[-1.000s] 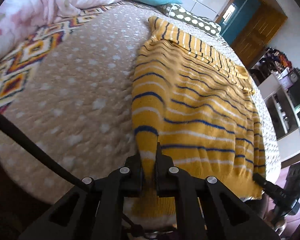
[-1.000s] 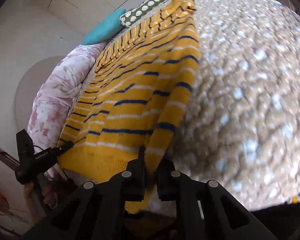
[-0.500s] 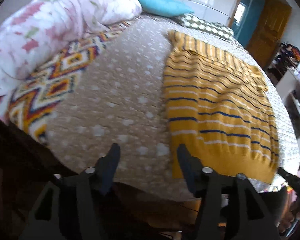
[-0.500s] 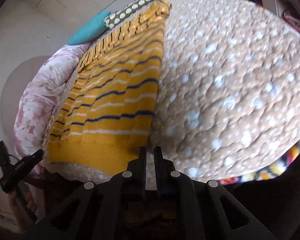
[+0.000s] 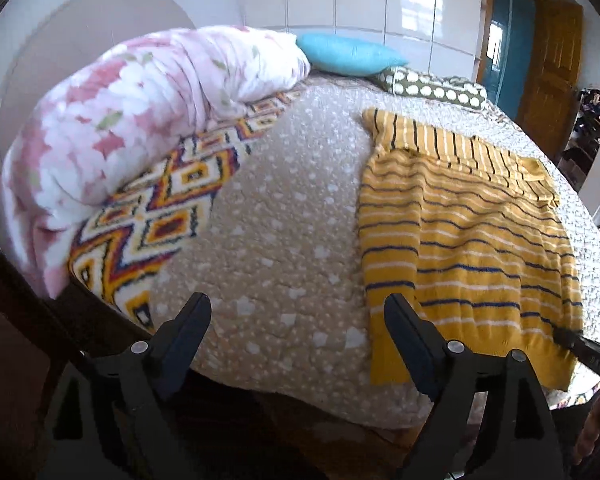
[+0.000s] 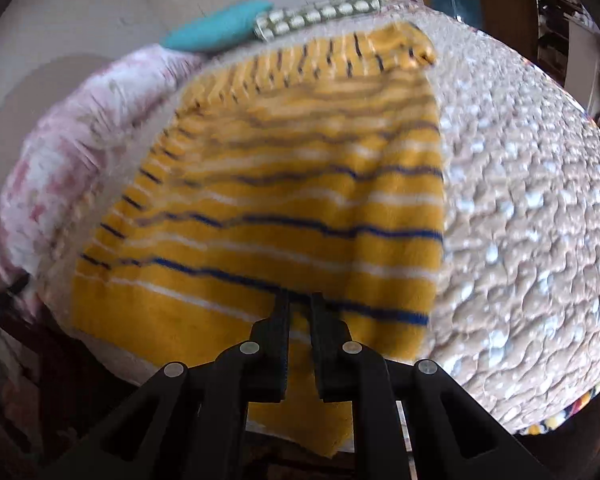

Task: Fold small clothes

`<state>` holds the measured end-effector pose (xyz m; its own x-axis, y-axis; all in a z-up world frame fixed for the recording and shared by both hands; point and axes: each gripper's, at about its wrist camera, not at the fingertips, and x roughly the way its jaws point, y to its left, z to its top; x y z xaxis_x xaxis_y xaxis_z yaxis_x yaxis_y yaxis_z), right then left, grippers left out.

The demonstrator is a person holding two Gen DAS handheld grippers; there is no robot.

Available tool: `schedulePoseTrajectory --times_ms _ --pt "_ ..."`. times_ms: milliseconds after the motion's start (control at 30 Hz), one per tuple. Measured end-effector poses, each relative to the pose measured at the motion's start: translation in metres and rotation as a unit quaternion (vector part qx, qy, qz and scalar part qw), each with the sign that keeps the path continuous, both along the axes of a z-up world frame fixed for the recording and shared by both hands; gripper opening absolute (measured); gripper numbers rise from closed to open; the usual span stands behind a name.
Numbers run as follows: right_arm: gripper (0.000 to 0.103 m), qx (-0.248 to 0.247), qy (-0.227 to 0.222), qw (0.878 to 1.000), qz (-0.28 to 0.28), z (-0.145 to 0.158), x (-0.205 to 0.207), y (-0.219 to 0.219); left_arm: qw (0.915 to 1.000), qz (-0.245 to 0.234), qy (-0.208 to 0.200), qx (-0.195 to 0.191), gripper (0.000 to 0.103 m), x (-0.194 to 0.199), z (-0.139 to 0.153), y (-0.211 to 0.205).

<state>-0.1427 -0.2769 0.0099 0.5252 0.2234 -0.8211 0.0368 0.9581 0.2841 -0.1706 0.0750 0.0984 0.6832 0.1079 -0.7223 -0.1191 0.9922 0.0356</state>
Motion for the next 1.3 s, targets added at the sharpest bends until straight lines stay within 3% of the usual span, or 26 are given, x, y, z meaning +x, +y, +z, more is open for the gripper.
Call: schedulePoseTrajectory --times_ms 100,200,267,300,400,633,867,1300 --pt "0.011 -0.053 -0.007 0.999 -0.009 0.006 -0.008 -0.002 0.9982 0.012 -0.05 0.033 0.089 -0.005 0.013 -0.004" --pt "0.015 -0.061 -0.021 0.998 -0.019 0.016 -0.016 -0.008 0.9917 0.023 -0.105 0.071 0.101 -0.007 0.03 -0.009" --pt "0.031 -0.072 -0.038 0.996 -0.027 0.025 -0.02 -0.009 0.989 0.012 -0.124 0.079 0.101 -0.006 0.037 -0.013" --pt "0.034 -0.076 -0.048 0.996 -0.03 0.029 -0.022 -0.01 0.9885 0.005 -0.126 0.084 0.101 -0.004 0.04 -0.017" --pt "0.038 -0.089 -0.065 0.993 -0.04 0.038 -0.024 -0.008 0.9917 -0.01 -0.089 0.092 0.101 0.005 0.037 -0.029" --pt "0.038 -0.11 -0.079 0.991 0.002 0.036 -0.025 0.019 0.9976 -0.045 0.008 0.051 0.101 0.012 0.001 -0.052" --pt "0.038 -0.14 -0.038 0.989 0.019 0.009 -0.022 0.036 0.9964 -0.057 0.03 0.056 0.101 0.007 -0.014 -0.06" --pt "0.046 -0.137 -0.032 0.99 0.011 0.007 -0.024 0.028 0.9957 -0.062 0.054 0.043 0.101 0.008 -0.023 -0.06"
